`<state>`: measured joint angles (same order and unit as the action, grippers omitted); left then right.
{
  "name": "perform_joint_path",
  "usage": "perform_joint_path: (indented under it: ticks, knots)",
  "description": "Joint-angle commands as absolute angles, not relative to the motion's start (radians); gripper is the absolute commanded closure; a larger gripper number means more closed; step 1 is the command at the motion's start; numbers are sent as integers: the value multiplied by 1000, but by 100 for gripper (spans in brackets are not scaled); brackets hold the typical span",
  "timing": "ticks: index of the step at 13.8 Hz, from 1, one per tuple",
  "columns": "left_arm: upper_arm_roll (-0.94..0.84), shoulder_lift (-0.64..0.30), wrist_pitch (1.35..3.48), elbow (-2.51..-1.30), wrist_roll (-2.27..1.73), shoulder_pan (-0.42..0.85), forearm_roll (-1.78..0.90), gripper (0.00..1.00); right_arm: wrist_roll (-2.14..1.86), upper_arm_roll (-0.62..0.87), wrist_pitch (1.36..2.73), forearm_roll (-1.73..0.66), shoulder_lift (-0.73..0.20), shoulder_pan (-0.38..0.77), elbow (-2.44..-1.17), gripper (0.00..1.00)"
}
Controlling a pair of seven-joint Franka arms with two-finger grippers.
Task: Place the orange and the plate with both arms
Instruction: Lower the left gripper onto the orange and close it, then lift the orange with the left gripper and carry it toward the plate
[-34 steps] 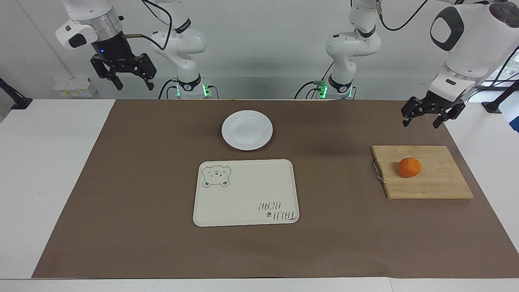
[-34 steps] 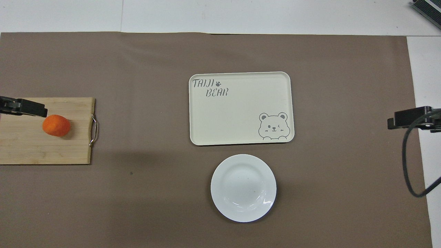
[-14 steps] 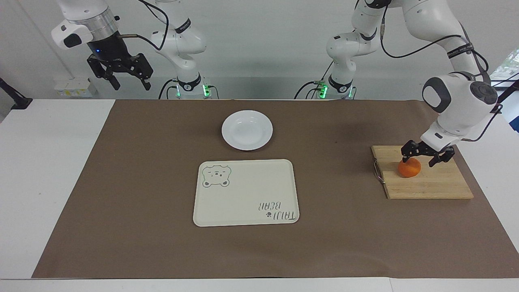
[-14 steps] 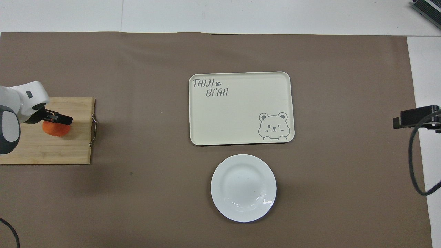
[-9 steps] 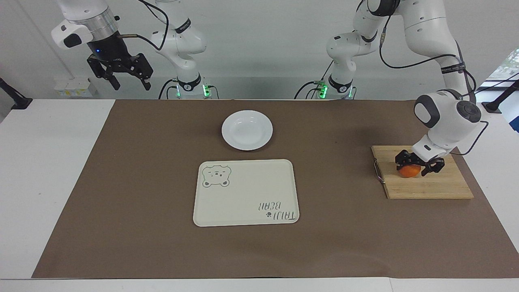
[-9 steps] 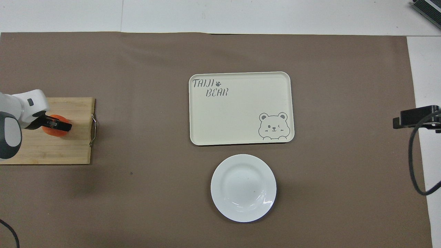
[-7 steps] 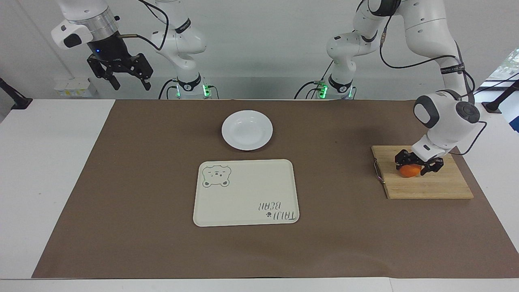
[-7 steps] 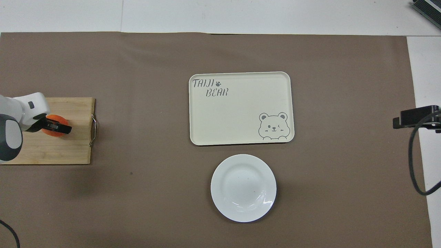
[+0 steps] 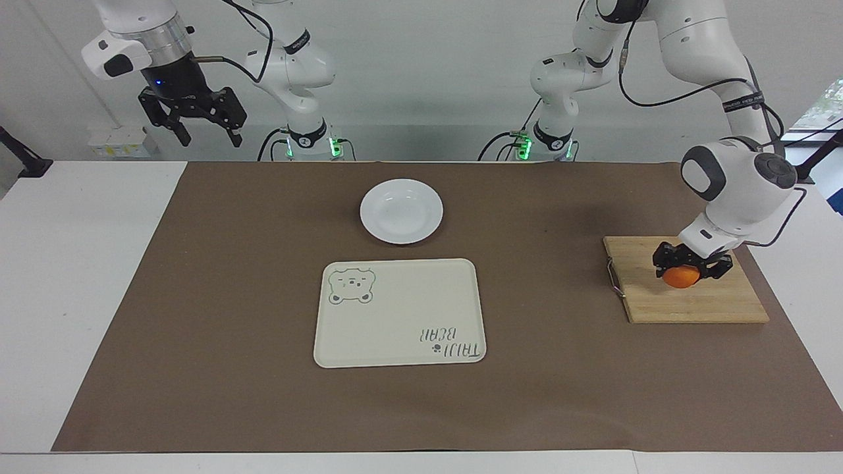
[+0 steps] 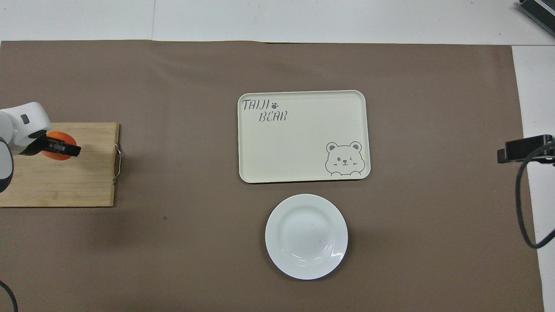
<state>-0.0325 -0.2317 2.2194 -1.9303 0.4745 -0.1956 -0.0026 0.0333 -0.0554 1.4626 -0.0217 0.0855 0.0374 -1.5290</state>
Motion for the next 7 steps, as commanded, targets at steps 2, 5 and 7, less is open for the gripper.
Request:
perform_joint_path:
  ticks: [2, 5, 7]
  knots:
    - [-28, -215, 2083, -1821, 286, -121, -6, 100, -5, -40, 1474, 5, 83, 38, -1532, 0]
    - [-26, -190, 1999, -1770, 184, -75, -2, 100, 1, -29, 1497, 3, 77, 40, -1525, 0]
    - [-28, -157, 1948, -1760, 131, -34, 14, 100, 5, -28, 1500, -9, 84, 37, -1539, 0]
